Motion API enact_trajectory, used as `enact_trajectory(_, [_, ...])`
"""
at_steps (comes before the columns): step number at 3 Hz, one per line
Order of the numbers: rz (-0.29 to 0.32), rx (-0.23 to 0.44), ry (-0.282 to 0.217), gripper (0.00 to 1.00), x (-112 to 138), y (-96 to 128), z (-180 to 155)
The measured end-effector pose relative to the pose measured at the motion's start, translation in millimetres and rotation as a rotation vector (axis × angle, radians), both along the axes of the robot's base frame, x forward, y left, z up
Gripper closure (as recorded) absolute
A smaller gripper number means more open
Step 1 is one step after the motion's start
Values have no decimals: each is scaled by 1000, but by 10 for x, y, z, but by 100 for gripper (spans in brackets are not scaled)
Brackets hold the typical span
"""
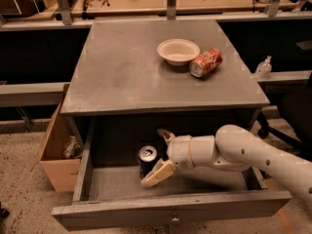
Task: Place pepsi can into top drawer
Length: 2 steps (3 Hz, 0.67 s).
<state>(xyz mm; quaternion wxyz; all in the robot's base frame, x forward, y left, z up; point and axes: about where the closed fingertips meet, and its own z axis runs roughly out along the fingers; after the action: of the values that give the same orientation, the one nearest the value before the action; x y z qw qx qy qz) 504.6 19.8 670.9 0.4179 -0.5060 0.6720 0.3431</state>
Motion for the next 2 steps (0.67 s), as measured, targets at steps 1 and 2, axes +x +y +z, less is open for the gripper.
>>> enact_trajectory(1, [-50,-38,-7,19,-6,-148,120])
enact_trajectory(2, [-94,-70,7,41,-132,-315,262])
